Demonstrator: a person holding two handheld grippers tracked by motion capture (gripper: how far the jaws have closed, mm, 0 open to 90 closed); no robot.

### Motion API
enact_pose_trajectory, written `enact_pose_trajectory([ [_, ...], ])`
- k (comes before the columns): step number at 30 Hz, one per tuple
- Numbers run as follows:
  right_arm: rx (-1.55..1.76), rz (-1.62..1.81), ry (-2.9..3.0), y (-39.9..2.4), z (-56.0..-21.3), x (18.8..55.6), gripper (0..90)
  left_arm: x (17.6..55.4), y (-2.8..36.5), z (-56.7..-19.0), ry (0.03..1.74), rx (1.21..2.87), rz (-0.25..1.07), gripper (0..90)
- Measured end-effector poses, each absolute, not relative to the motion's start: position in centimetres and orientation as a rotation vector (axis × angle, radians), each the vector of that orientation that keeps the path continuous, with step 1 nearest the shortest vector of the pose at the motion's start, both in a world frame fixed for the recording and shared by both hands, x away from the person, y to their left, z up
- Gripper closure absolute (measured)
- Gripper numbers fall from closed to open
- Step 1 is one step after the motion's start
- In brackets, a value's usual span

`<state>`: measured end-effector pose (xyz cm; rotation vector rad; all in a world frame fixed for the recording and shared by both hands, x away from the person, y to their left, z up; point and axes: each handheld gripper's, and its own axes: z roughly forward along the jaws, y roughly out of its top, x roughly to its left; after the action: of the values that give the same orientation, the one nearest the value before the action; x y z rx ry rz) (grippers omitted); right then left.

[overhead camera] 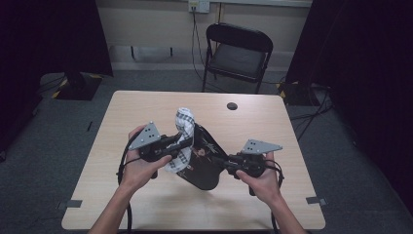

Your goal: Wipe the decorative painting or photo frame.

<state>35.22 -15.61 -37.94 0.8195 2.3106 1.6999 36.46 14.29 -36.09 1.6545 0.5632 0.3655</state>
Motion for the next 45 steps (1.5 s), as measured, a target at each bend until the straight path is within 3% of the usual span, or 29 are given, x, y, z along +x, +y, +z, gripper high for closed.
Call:
enact_pose_trajectory([
  [11,0.852,1.697,2.297,-15.7,-38.0,35.3,81.2,37.7,16.4,-37.8,0.702,1.704,0.388,77.7],
  [20,0.842,1.694,2.298,-15.4,-37.9,35.3,81.2,36.5,13.7,-36.7,0.588,1.638,0.302,77.5],
  [23,0.851,1.693,2.295,-15.5,-38.0,35.3,81.2,36.1,12.7,-36.5,0.561,1.682,0.368,77.6],
  [33,0.846,1.698,2.297,-15.4,-38.0,35.4,81.1,37.5,15.8,-36.6,0.676,1.620,0.369,77.6],
  [45,0.839,1.694,2.297,-15.3,-38.0,35.4,81.1,36.8,14.4,-36.2,0.619,1.630,0.365,77.5],
])
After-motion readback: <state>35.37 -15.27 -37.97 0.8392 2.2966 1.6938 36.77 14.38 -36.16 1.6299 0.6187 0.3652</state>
